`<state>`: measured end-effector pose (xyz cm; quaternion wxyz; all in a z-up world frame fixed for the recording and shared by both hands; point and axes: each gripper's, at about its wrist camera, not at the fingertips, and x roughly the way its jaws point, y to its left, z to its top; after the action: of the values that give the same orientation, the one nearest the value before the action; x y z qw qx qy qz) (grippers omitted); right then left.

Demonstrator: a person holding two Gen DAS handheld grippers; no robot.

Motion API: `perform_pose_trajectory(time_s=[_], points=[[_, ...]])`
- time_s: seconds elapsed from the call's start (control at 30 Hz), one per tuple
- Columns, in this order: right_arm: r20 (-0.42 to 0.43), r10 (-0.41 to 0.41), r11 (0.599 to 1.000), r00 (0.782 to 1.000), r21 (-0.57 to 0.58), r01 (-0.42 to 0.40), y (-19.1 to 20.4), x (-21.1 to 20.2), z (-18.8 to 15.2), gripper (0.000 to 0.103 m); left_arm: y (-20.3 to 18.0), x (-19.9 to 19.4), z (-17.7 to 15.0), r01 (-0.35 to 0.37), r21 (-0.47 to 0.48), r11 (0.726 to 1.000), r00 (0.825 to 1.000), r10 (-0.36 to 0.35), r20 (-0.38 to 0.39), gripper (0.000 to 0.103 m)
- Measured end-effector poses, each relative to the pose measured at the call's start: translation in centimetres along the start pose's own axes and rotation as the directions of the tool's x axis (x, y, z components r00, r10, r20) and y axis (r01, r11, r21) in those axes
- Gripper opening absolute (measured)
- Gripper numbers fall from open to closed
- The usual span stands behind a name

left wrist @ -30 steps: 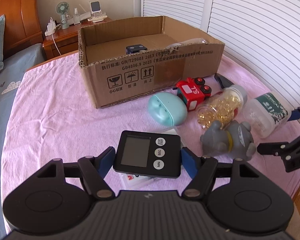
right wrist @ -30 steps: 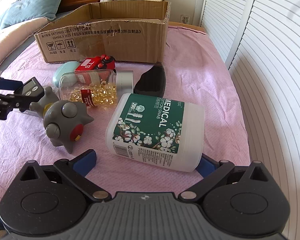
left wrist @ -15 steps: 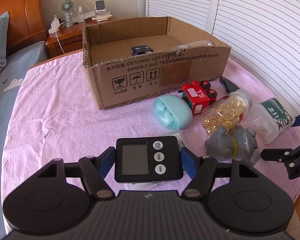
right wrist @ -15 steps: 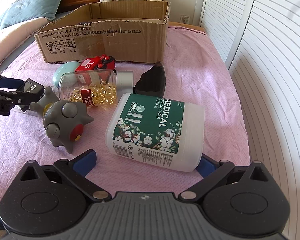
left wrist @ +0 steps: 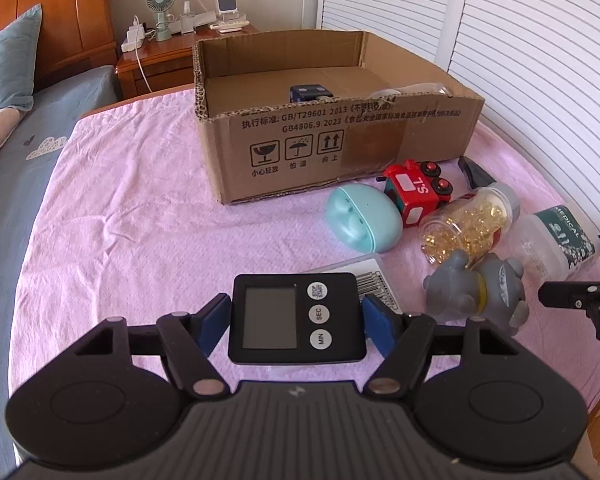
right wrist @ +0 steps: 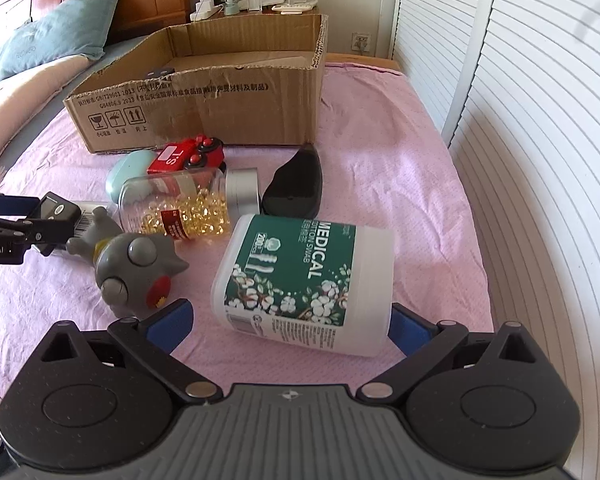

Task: Organize rigid objects
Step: 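Lift black timer with left gripper while right gripper grasps white MEDICAL bottle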

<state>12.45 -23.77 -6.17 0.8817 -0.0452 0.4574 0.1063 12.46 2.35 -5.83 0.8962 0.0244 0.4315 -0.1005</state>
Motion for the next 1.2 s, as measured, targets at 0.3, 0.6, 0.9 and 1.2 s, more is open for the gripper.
perform_pose_trajectory(time_s=[0.3, 0.6, 0.9, 1.2], points=[[-0.004, -0.026, 0.999, 1.0, 0.037, 0.027, -0.4, 0.2, 1.2, 0.102, -0.2, -0.1, 0.1, -0.004, 0.012, 1.0, 1.0, 0.004, -0.016, 0.069], [-0.027, -0.007, 1.0, 1.0, 0.008, 0.008, -0.5, -0.2, 1.8, 0.088, -0.3, -0.4, 0.5, 0.023, 0.063, 0.998, 0.998, -0.02, -0.052, 0.069], [-0.014, 0.013, 0.999, 1.0, -0.032, -0.013, -0.5, -1.7, 2.3, 0.086, -0.2, -1.8, 1.2, 0.028, 0.093, 0.995, 0.999, -0.024, -0.048, 0.069], [0.003, 0.022, 0.999, 1.0, -0.035, -0.022, -0.6, -2.9, 2.6, 0.086, -0.1, -2.8, 2.2, 0.054, 0.088, 0.995, 0.998, -0.051, -0.033, 0.069]])
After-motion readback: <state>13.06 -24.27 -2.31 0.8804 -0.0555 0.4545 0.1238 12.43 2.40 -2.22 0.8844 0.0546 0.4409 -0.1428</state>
